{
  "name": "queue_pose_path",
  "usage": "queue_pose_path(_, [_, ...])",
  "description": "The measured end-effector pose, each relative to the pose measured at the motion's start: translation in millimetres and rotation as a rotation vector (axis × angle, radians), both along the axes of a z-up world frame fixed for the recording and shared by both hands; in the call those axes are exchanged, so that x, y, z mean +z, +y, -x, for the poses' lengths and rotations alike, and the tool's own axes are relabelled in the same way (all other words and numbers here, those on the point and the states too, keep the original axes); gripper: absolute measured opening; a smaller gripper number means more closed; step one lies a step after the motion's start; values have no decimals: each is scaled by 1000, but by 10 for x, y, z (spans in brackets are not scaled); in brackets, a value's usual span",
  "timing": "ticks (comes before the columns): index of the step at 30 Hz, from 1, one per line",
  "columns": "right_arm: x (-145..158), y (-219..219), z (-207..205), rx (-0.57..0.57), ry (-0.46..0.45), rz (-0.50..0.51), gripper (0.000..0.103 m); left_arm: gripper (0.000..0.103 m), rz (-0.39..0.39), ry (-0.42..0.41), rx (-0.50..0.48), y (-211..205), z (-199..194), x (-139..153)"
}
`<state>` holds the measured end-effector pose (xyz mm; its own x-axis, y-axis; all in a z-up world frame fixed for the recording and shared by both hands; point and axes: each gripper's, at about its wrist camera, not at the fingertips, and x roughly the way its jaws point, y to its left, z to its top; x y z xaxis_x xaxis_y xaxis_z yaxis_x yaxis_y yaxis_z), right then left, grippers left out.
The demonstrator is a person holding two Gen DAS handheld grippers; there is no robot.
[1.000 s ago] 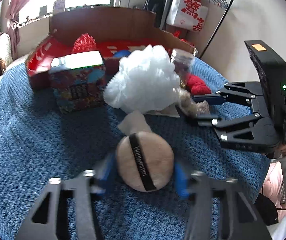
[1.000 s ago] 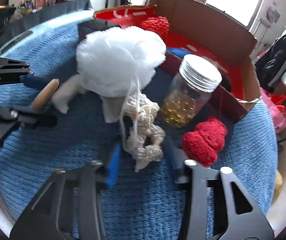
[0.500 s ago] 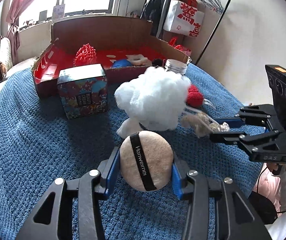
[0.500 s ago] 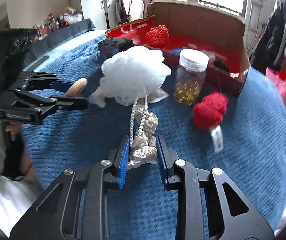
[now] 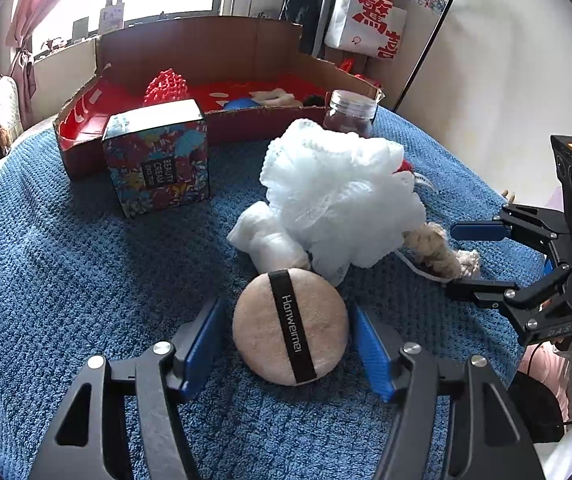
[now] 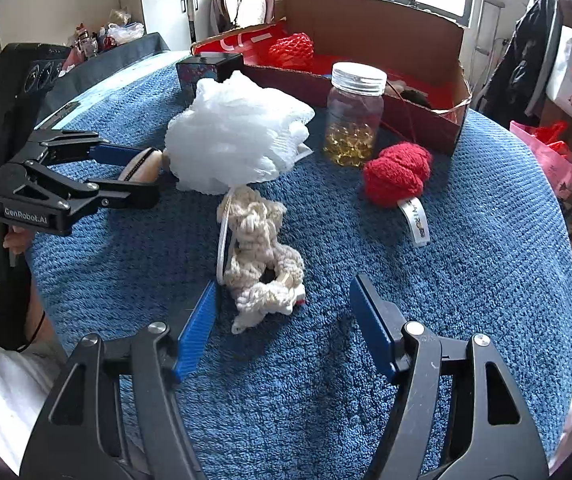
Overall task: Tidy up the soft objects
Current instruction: 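Grasp the cream crochet rope with the right tool and pull it free of the white loofah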
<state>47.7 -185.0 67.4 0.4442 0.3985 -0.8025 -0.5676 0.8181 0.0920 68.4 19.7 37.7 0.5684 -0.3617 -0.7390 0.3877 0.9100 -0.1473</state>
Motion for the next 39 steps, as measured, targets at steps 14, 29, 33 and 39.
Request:
queue_pose_path(14, [118,-311,66,-41,-33,-140,28,52,4,-26,-10,5,85,39])
queue_pose_path(29, [286,-712,43,-124,-15,-266,28,52,18,-7,-17,-29,17,-9])
queue_pose_path(33, [431,-828,20,-154,-43,-315,28,53,19,-7,-19,-23,9,-15])
queue_pose_path(39, [493,-856,3,-155,-41,-346,28,53,14,-11,-20,-26,9,-16])
